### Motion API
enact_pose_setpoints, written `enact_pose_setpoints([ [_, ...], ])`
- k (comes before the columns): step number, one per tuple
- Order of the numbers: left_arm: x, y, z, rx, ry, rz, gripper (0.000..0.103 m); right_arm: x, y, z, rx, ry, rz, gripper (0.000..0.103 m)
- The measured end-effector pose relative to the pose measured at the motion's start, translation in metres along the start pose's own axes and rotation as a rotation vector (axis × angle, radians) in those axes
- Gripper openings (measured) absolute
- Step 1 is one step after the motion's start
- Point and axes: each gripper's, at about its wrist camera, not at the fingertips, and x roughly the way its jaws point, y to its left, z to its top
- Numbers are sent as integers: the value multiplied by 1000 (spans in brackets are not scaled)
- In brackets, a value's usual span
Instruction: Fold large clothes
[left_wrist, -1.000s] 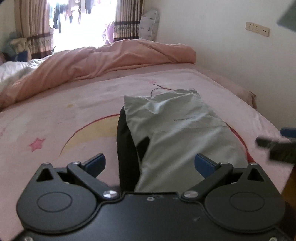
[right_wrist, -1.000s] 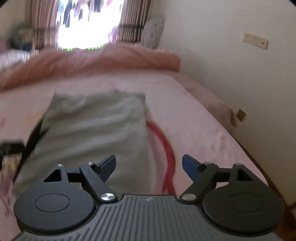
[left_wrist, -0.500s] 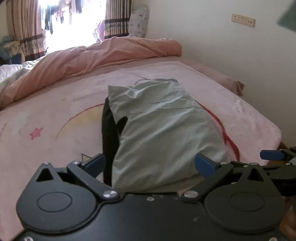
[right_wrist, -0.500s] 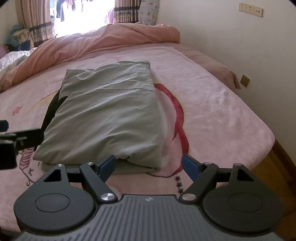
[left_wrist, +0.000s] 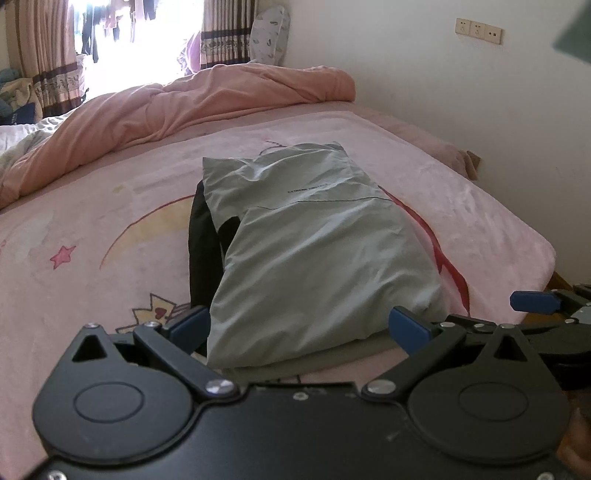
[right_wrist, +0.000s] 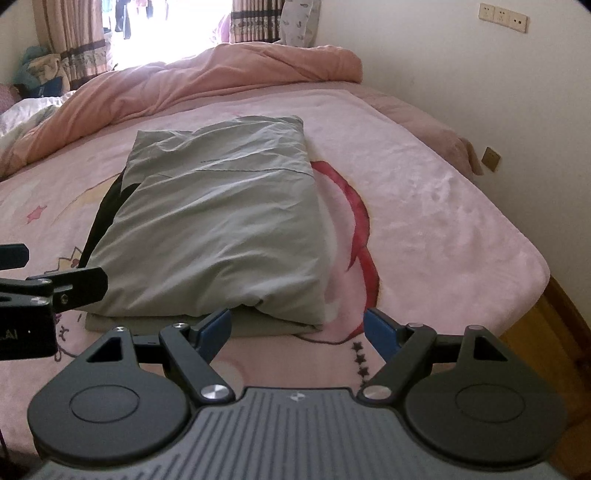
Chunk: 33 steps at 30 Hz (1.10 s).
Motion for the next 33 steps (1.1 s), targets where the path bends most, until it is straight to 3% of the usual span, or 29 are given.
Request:
enact_pose_setpoints([
  [33, 3, 3, 0, -20, -5, -6, 103, -3, 1, 0, -3, -5, 12, 95],
])
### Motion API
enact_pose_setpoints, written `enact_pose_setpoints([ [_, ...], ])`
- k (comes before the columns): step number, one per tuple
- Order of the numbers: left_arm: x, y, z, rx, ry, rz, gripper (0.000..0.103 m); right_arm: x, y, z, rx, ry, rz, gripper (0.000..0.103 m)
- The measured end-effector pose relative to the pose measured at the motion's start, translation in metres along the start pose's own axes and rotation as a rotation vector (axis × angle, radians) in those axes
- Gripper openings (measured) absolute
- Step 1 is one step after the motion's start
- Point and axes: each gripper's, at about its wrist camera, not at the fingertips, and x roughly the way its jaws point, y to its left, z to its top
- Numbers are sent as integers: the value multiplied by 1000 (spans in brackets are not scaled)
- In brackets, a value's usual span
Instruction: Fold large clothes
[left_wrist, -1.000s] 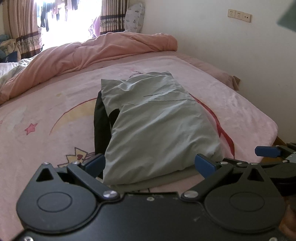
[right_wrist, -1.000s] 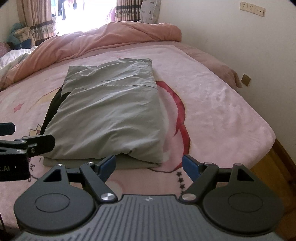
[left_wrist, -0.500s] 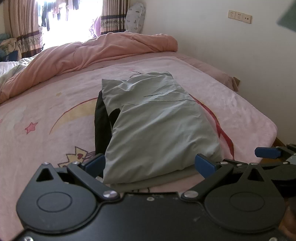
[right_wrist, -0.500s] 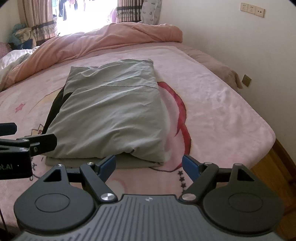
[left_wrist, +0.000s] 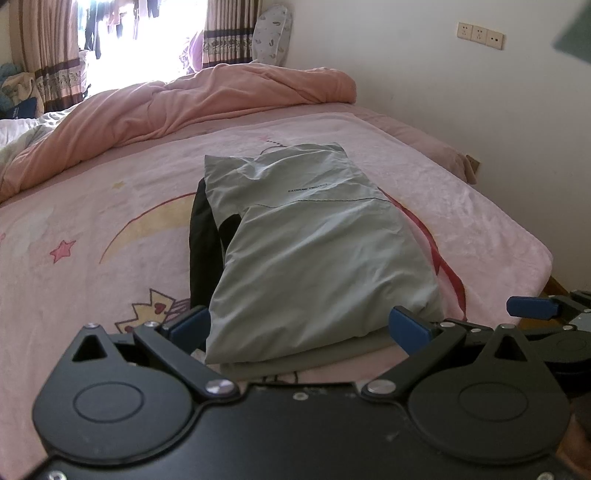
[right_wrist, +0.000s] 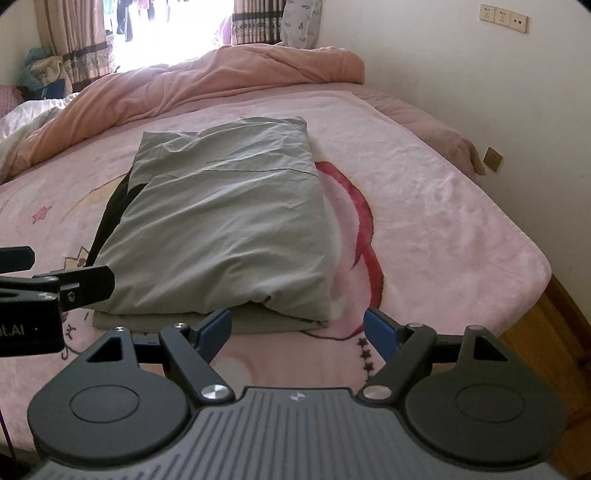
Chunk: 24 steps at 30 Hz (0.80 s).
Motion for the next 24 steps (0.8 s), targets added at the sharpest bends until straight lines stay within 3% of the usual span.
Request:
enact_pose_setpoints([
  [24, 1, -4, -1, -13, -4, -7, 103, 6, -2, -4, 0, 19, 3, 95],
])
